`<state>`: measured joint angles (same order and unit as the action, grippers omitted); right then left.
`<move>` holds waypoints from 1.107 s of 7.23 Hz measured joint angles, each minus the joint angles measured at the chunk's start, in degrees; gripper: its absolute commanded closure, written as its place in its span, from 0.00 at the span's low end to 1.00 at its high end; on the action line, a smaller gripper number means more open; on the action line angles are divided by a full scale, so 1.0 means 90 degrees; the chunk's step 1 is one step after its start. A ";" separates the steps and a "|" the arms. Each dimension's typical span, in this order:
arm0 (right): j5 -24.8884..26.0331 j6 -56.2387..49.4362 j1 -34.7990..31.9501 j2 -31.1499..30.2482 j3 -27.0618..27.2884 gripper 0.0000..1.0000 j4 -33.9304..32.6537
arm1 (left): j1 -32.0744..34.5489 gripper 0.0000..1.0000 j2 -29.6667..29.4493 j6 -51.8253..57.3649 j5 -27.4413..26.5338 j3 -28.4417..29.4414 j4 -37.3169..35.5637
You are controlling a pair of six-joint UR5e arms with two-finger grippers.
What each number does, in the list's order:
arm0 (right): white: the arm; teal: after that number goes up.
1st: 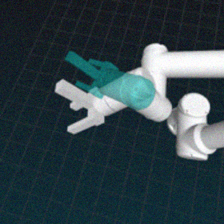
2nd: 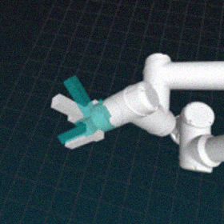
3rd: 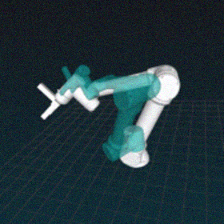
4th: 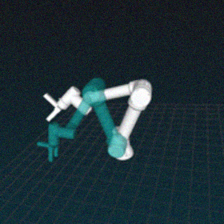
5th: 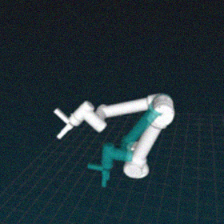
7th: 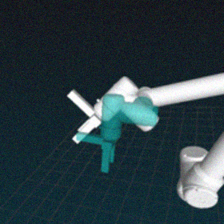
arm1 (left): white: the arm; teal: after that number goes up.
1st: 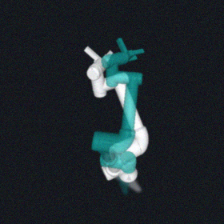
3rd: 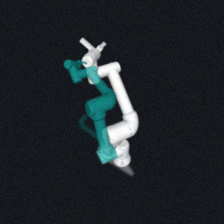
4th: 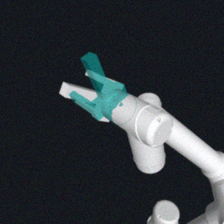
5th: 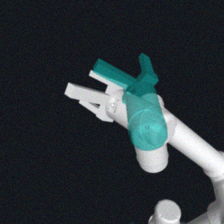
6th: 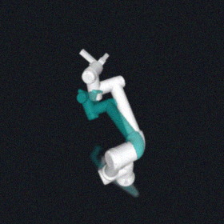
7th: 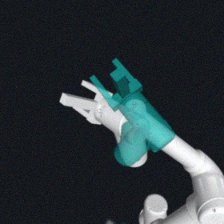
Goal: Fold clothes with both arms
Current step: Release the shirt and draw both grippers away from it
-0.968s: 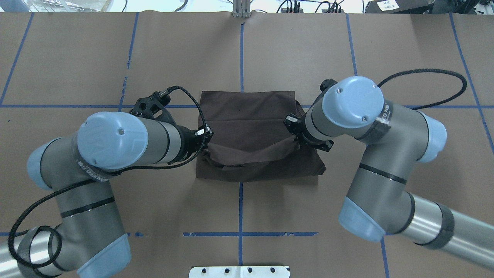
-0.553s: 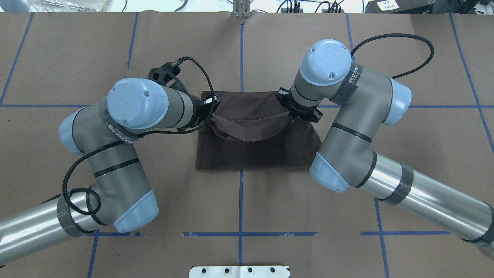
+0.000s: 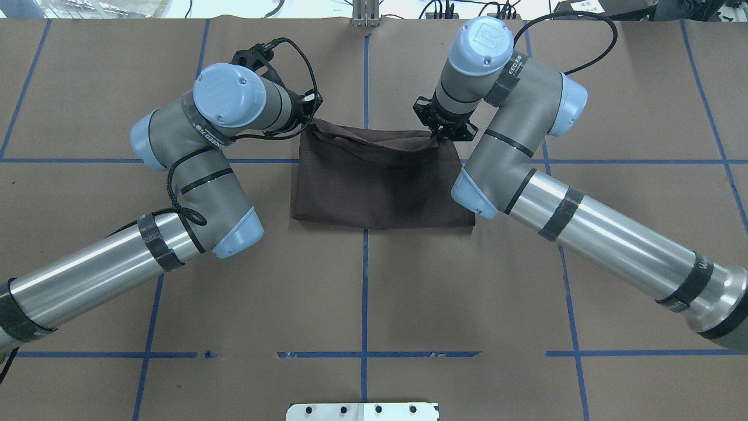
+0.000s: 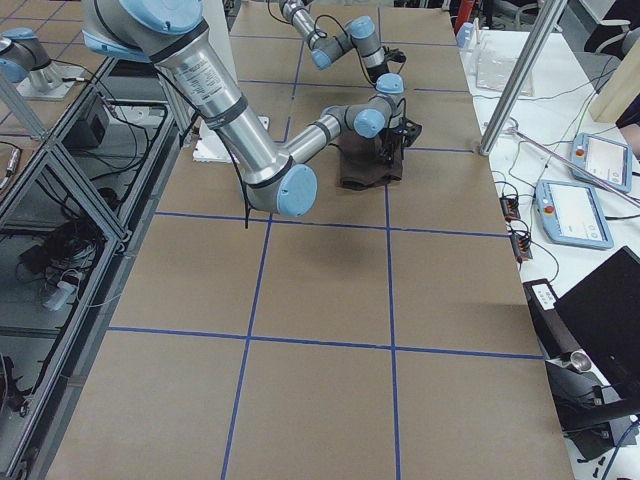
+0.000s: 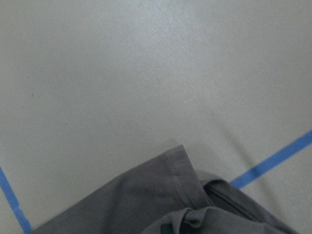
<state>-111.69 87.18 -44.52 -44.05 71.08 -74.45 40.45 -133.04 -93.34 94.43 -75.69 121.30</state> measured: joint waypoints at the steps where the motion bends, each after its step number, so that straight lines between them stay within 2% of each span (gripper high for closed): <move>1: -0.0115 -0.0663 -0.0295 0.0186 -0.0406 0.00 0.0204 | 0.0193 0.00 -0.0053 0.0324 0.0011 0.0263 0.0215; 2: -0.0457 -0.1220 -0.0667 0.0248 -0.0576 0.00 0.0290 | 0.0306 0.00 -0.0039 0.0462 0.0088 0.0160 0.0248; 4: -0.1082 -0.1893 -0.1138 0.0030 -0.0466 0.00 0.0325 | 0.0406 0.00 0.0488 0.0537 0.0472 -0.0774 0.0183; 6: -0.1636 -0.2468 -0.1681 -0.0613 0.0028 0.00 0.0306 | 0.0442 0.00 0.1664 0.0862 0.0881 -0.2286 0.0142; 8: -0.2046 -0.4344 -0.2500 -0.1442 0.0208 0.00 0.0301 | 0.0573 0.00 0.3259 0.2650 0.1194 -0.3648 0.0044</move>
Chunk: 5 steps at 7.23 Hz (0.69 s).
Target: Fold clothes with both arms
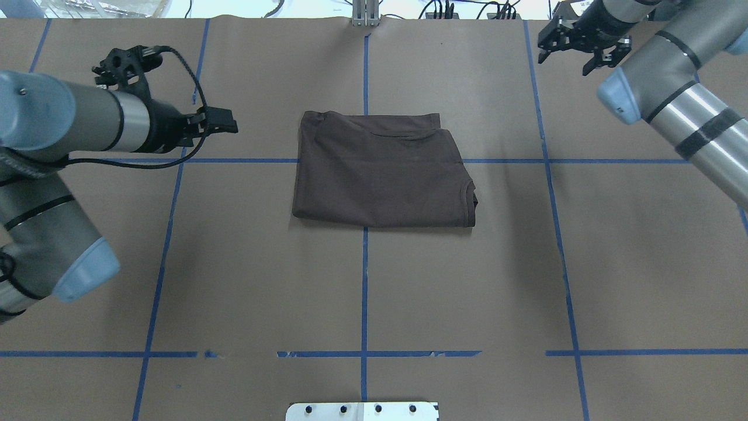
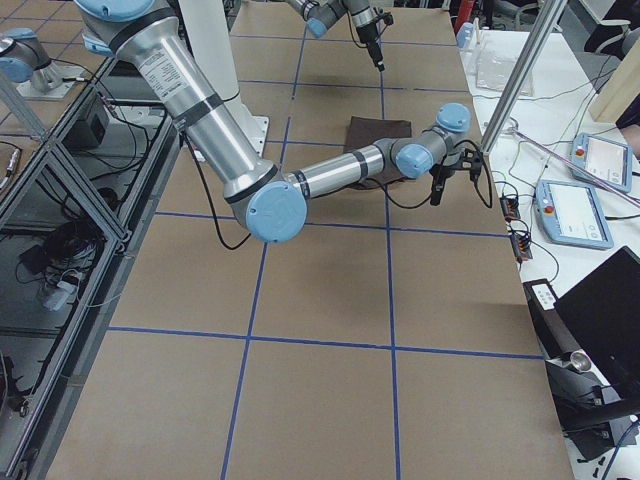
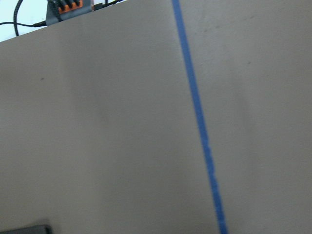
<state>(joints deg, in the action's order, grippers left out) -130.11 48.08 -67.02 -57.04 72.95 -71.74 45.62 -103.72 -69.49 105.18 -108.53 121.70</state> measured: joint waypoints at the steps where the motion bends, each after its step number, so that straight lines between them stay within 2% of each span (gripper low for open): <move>1: -0.0166 -0.0998 -0.0413 -0.0417 0.0057 0.00 -0.0006 | 0.0329 0.00 0.0661 0.1260 0.0290 -0.0285 -0.0028; 3: -0.0542 -0.2844 -0.1233 -0.1131 0.0118 0.00 -0.0108 | 0.1750 0.00 0.1599 0.4102 0.1440 -0.0193 -0.0100; 5: -0.0901 -0.4051 -0.1746 -0.1433 0.0217 0.00 -0.0776 | 0.3333 0.00 0.2066 0.6473 0.2996 0.0796 -0.0649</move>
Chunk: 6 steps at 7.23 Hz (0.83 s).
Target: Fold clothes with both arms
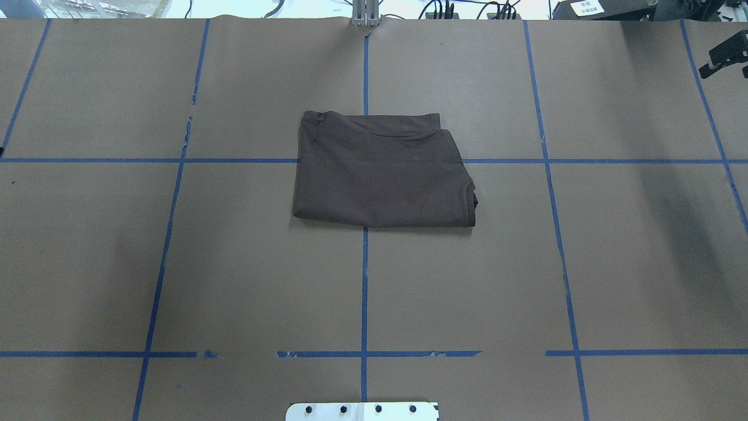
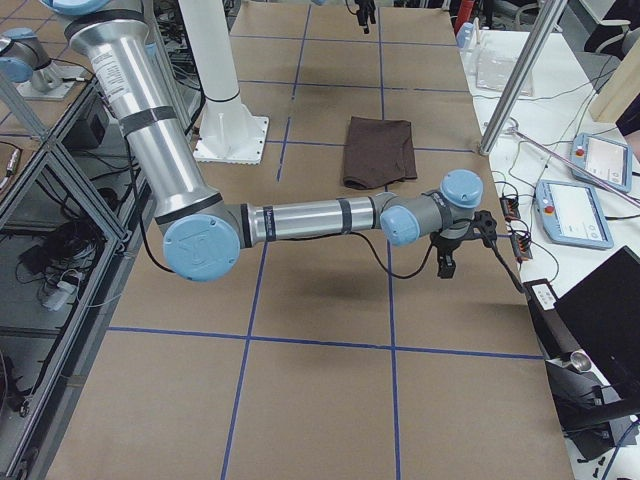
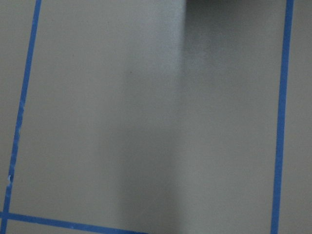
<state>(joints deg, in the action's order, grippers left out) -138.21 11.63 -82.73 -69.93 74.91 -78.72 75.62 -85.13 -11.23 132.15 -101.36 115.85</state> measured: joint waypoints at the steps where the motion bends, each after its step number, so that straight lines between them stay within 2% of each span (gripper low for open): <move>1: -0.0031 -0.0608 -0.0154 -0.0171 0.0099 0.00 -0.0426 | 0.0376 0.00 0.0173 0.0397 0.0901 0.0364 -0.0587; 2: 0.0014 -0.1009 -0.0232 -0.0320 0.0150 0.00 -0.0679 | 0.0588 0.00 0.0297 0.0192 0.1306 0.0450 -0.0981; 4: 0.0249 -0.1296 -0.0292 -0.0449 0.0174 0.00 -0.0825 | 0.0984 0.00 0.0358 -0.0453 0.0566 0.0173 -0.1227; 6: 0.0500 -0.1309 -0.0122 -0.0436 0.0177 0.00 -0.0847 | 0.1111 0.00 0.0386 -0.0505 0.0104 0.0048 -0.1249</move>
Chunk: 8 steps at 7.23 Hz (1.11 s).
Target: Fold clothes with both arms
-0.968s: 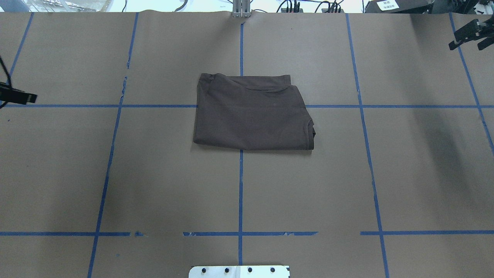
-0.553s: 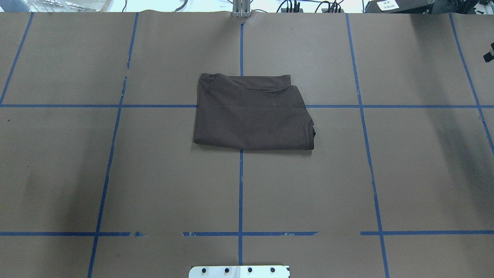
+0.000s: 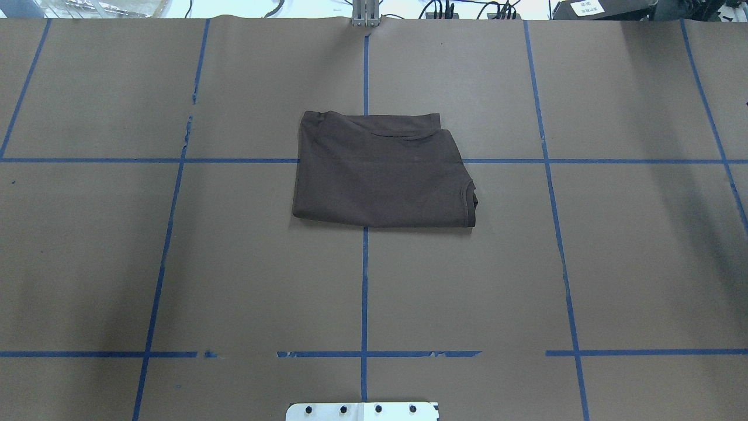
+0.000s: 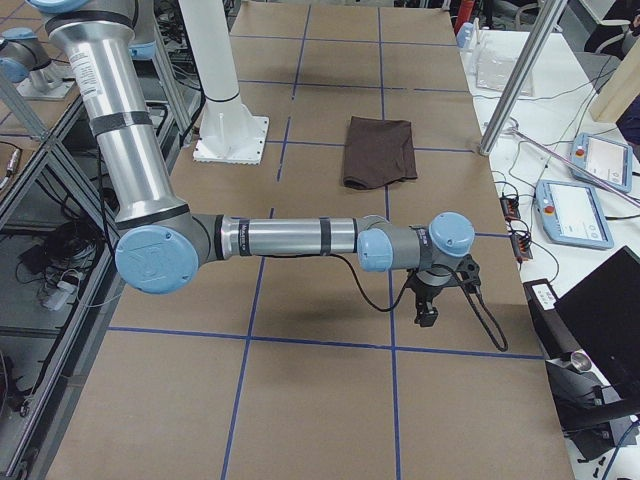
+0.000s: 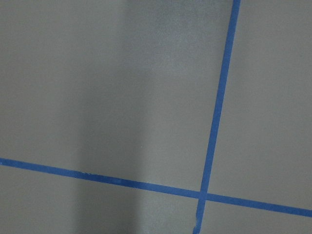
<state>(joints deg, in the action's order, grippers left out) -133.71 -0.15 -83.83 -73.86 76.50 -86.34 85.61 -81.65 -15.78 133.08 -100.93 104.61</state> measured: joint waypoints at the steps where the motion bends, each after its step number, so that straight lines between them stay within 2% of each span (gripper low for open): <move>1: 0.0252 0.0029 0.0065 0.0030 0.0006 0.00 0.0003 | 0.0007 0.00 0.0056 0.0029 -0.0064 -0.0027 0.0019; 3: 0.0532 0.0098 0.0184 0.0029 0.0022 0.00 0.0043 | -0.0003 0.00 0.0086 0.0076 -0.0196 0.0049 0.0416; 6: 0.0527 0.0112 0.0316 -0.0021 0.0048 0.00 0.0091 | -0.0021 0.00 -0.0344 0.0017 -0.0194 0.0550 0.0854; 8: 0.0425 0.0084 0.0330 -0.0016 0.0050 0.00 0.0095 | -0.0028 0.00 -0.0588 0.0021 0.0383 0.0933 0.0777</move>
<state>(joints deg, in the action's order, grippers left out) -129.89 0.60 -80.86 -74.01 76.95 -85.48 85.36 -86.95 -15.59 136.53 -92.53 111.61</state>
